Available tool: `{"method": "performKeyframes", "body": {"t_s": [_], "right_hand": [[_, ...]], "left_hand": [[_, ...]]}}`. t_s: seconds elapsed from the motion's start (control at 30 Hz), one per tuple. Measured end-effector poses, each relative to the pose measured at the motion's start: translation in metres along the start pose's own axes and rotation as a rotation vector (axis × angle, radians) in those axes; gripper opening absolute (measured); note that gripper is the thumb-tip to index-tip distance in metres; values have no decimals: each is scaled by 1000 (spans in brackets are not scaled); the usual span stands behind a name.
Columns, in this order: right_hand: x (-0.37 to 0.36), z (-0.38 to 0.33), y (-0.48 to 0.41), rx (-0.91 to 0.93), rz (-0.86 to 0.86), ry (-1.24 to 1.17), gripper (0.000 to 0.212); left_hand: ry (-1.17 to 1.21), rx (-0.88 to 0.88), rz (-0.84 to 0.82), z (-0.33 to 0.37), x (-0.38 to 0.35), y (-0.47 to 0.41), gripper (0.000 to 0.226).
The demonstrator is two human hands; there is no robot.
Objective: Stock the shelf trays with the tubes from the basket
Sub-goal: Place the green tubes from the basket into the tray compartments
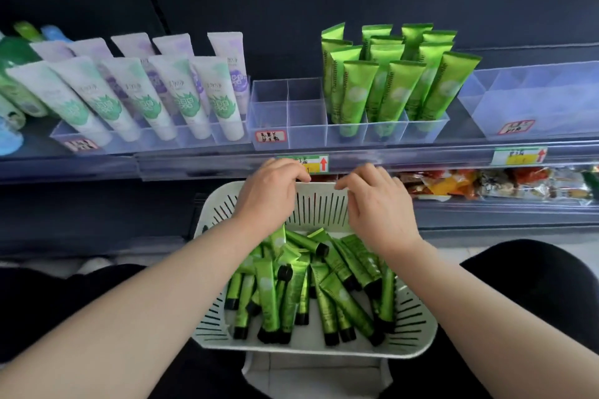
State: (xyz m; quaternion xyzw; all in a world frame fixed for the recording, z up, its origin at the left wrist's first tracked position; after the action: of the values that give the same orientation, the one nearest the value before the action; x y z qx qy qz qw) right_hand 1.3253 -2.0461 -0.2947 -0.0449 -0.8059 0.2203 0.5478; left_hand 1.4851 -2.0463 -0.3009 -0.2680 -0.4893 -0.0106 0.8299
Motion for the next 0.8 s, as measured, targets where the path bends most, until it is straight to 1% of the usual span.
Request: {"method": "performKeyframes", "body": {"t_s": [0.13, 0.2, 0.3, 0.4, 0.47, 0.53, 0.57, 0.73, 0.8], "right_hand": [[-66, 17, 32, -124, -390, 101, 35], [-90, 22, 45, -167, -556, 139, 37], [-119, 28, 63, -232, -785, 200, 40], [-142, 33, 86, -267, -986, 276, 53], [-154, 32, 99, -191, -1024, 370, 58], [-163, 26, 108, -65, -1021, 476, 62], [-164, 23, 110, -30, -1019, 507, 62], [-165, 20, 106, 43, -1015, 587, 57], [-165, 21, 106, 37, -1041, 577, 53]], "left_hand": [[-22, 177, -234, -27, -28, 40, 32], [-44, 239, -326, -40, -38, 57, 31], [-49, 298, -392, -54, -47, 78, 25], [-41, 306, -422, -58, -57, 91, 24], [-26, 284, -434, -56, -64, 98, 25], [-17, 255, -456, -53, -73, 104, 28], [-23, 241, -468, -52, -77, 106, 29], [-37, 223, -484, -51, -86, 107, 31], [-28, 220, -480, -52, -87, 108, 31]]}}
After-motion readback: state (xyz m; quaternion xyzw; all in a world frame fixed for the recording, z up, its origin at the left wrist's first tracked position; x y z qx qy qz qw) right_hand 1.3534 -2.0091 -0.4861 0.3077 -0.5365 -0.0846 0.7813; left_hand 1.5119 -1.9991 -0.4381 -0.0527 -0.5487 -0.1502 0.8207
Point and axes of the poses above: each hand's wrist, its own y-axis away from the middle knuckle, its own x-axis out of the back of the hand, z = x × y, the point moved 8 cm from there along -y, towards the middle knuckle, and after that the axes turned 15 degrees about -x, right-handed, at the moved point
